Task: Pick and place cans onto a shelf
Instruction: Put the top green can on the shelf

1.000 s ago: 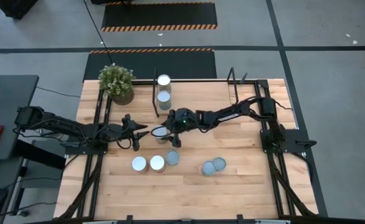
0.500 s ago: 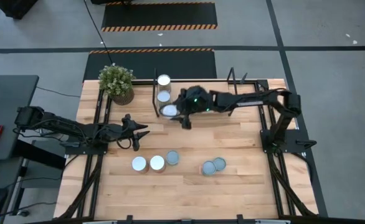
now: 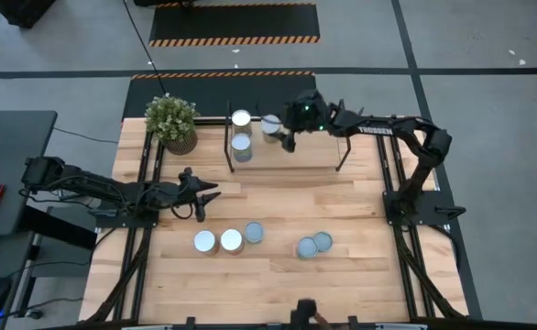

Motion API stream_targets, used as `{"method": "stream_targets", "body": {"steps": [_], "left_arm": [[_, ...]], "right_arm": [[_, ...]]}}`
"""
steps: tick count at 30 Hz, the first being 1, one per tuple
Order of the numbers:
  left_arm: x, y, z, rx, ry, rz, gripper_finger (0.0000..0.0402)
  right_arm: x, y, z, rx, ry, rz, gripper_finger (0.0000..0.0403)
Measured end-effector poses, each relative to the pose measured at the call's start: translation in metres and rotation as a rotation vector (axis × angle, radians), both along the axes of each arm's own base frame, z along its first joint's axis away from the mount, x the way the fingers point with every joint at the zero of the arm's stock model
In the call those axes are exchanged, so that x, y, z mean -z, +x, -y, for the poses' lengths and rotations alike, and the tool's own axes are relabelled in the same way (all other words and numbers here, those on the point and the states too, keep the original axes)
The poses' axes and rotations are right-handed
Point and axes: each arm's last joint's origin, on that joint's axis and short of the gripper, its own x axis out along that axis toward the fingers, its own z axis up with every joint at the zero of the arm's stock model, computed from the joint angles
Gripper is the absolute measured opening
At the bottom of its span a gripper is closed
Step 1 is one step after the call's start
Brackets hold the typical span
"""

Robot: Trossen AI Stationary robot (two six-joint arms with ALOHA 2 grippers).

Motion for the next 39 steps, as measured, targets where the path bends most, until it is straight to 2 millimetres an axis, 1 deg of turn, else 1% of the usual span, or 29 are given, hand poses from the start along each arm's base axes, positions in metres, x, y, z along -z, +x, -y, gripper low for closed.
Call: {"method": "stream_targets", "body": {"steps": [2,5,8,12,15,22,28,33,39], "left_arm": [[0.0,0.0,0.0,-0.006,0.003,-0.001,0.0142],[-0.001,0.0,0.0,-0.013,0.009,0.004,0.0142],[-0.001,0.0,0.0,-0.011,0.014,0.003,0.0142],[0.0,0.0,0.0,-0.008,0.015,0.0,0.0142],[0.0,0.0,0.0,-0.007,0.018,-0.004,0.0142],[0.0,0.0,0.0,-0.004,0.026,-0.013,0.0142],[0.0,0.0,0.0,-0.004,0.025,-0.013,0.0142],[0.0,0.0,0.0,-0.004,0.025,-0.013,0.0142],[0.0,0.0,0.0,-0.004,0.025,-0.013,0.0142]], "right_arm": [[0.001,0.002,0.013,-0.006,0.016,0.039,0.0321],[0.011,0.008,0.027,-0.033,0.058,0.035,0.0321],[0.022,0.019,0.037,-0.059,0.099,0.01,0.0321],[0.024,0.031,0.045,-0.086,0.109,-0.01,0.0321],[0.023,0.035,0.048,-0.089,0.084,-0.012,0.0327],[0.023,0.031,0.051,-0.076,0.079,-0.034,0.037],[0.031,0.024,0.051,-0.043,0.09,-0.145,0.0389],[0.032,0.023,0.05,0.019,0.007,-0.222,0.0391],[0.03,0.022,0.056,0.13,-0.148,-0.288,0.0391]]}}
